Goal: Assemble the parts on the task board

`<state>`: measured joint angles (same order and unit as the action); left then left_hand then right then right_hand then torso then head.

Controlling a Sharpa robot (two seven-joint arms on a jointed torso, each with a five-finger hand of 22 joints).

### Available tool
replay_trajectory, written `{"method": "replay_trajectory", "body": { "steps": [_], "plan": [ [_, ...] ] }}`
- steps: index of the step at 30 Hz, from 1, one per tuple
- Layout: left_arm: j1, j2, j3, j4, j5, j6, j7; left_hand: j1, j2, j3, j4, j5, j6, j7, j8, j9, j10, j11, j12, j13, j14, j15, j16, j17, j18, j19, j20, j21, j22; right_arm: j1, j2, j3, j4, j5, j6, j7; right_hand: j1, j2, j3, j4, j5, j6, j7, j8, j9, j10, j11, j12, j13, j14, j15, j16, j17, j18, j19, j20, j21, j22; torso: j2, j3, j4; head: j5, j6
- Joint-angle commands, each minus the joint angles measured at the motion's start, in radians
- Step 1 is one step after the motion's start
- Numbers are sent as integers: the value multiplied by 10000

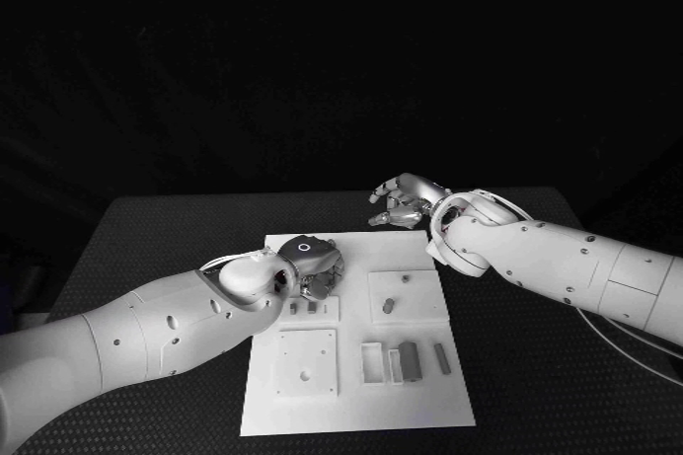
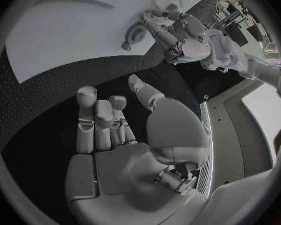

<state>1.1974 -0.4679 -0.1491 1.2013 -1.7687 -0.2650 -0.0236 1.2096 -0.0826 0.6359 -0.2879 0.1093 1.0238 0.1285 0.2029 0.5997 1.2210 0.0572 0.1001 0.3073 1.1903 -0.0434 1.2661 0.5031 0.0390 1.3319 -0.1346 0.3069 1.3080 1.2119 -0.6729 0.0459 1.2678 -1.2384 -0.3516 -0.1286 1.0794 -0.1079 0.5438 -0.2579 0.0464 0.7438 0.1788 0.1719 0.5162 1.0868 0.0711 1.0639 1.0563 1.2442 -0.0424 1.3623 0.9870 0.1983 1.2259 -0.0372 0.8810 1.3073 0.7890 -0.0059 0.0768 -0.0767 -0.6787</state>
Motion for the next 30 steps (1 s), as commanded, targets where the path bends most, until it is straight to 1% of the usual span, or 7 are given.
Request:
{"method": "replay_trajectory", "body": {
  "steps": [1,8,14,22,26,27,30],
  "plan": [
    [-159,-69,-125,-90,-195,587,-221,143,46,60,3,-56,129,-23,81,16,235,33,93,124,74,-85,64,21,664,21,-75,45,221,-5,-12,2,10,-11,91,84,-71,-7,0,63,36,14,61,59,-10,-57,-19,57,-10,-71,11,27,-11,635,20,-64,-64,188,0,1,-2,11,0],
    [-173,-169,-123,-28,-87,-63,-62,218,140,98,-3,-153,417,-153,273,34,529,-109,200,316,297,-228,171,81,626,166,-177,92,207,-5,-12,2,19,-11,88,83,-73,-8,0,66,36,13,61,59,-11,-57,-19,59,-11,-71,11,27,-11,635,20,-64,-64,188,1,4,5,19,18],
    [-193,-262,-119,30,148,-500,102,227,138,106,-7,-159,429,-162,284,32,532,-116,191,333,310,-235,175,88,617,173,-188,89,203,-6,-35,2,14,-11,83,84,-74,-9,0,68,36,13,61,60,-11,-58,-19,60,-13,-71,11,27,-11,635,20,-64,-64,188,5,4,-11,25,9],
    [-200,-441,-81,243,376,-894,243,228,138,116,1,-164,459,-175,306,31,565,-130,191,369,340,-249,183,101,605,208,-210,95,202,-13,-37,2,18,-11,83,89,-75,-9,0,71,36,12,61,61,-12,-59,-19,62,-15,-71,11,28,-12,635,21,-64,-64,188,1,3,-1,9,42],
    [-199,-599,-28,432,615,-1017,283,226,137,119,4,-165,467,-178,313,30,574,-134,189,381,350,-254,184,104,601,222,-218,98,201,-16,-51,2,19,-11,81,85,-74,-10,1,72,36,12,61,61,-13,-59,-19,63,-16,-71,11,28,-12,635,21,-64,-64,189,2,1,-1,12,58],
    [-199,-633,2,476,677,-1029,287,226,136,120,4,-166,468,-179,313,30,575,-135,188,383,352,-254,184,105,600,223,-219,98,201,-17,-53,2,18,-11,80,85,-74,-10,1,72,36,12,61,61,-13,-59,-19,64,-17,-71,11,28,-12,635,21,-64,-64,189,1,0,-1,10,64],
    [-199,-707,214,563,956,-1069,269,221,133,120,6,-167,470,-180,316,29,578,-136,186,389,357,-256,184,106,597,230,-223,99,201,-22,-61,2,23,-11,80,87,-74,-10,1,73,36,12,61,61,-13,-59,-19,64,-17,-71,11,28,-12,635,21,-65,-64,189,-1,-4,-3,1,69]
  ]
}}
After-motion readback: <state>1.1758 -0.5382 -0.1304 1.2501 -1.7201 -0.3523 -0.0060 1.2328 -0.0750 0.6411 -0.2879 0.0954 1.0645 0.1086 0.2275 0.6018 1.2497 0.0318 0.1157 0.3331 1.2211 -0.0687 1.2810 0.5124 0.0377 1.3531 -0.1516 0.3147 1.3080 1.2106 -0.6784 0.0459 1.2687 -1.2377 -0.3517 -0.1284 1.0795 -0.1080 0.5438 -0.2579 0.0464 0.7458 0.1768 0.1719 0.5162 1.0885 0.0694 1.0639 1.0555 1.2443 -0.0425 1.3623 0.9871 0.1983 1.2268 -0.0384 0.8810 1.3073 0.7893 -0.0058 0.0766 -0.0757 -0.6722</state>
